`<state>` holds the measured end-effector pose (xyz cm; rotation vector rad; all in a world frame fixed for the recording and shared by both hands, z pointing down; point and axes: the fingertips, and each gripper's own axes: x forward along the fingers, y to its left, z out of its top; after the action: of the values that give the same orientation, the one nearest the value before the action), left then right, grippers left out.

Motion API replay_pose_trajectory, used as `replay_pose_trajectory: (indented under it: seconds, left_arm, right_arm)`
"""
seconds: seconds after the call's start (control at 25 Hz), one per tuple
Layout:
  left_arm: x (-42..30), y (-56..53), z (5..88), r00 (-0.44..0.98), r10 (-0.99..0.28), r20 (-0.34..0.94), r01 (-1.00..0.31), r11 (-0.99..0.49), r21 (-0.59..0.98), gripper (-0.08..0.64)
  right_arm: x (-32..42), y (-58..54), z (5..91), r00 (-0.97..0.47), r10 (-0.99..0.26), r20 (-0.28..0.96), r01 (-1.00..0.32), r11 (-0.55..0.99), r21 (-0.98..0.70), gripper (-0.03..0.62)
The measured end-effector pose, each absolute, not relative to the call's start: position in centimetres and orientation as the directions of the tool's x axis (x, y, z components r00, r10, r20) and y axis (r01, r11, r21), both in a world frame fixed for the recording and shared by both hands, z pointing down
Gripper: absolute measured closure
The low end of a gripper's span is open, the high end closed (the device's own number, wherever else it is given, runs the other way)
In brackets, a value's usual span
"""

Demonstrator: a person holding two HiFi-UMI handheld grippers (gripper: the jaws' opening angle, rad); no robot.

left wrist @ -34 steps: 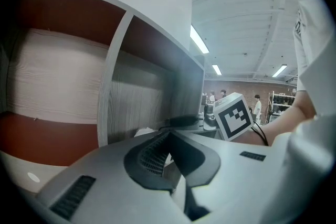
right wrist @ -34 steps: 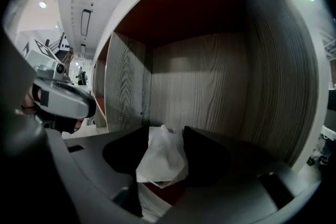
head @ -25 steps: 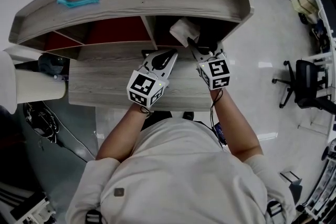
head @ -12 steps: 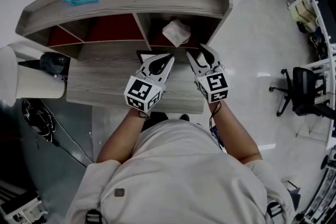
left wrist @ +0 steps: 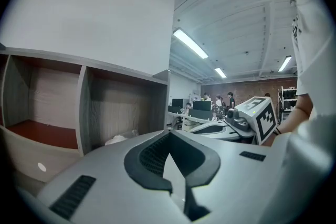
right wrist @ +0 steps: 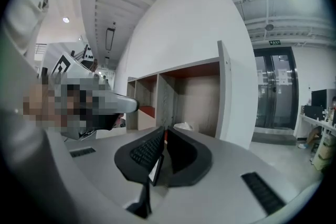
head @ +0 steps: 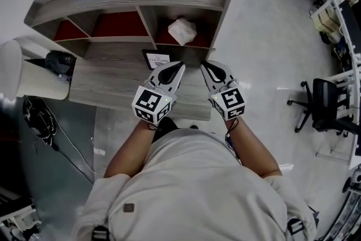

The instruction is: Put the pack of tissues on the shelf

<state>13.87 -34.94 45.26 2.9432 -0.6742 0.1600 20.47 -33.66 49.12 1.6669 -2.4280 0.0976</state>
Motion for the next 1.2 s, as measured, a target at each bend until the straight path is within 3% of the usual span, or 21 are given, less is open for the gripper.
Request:
replay_pose_trajectory:
  seconds: [0.6,1.2]
  left_arm:
    - [11.2,-27.9,44.8,0.896,-0.416,0.153,-0.425,-0.904,0.034,0.545]
    - [-0.9,-23.3,42.8,0.937,-0.315,0.152,-0.325,-0.945,0.039,0.543]
  right_arm:
    - [17.0,-25.9,47.3,-0.446,-0.88,0.162,-0.889,0.456,0.029,0.572]
    - [5.3,-21.6,45.7,-0.391,-0.906,0.159,-0.916,0.401,0.031,0.572]
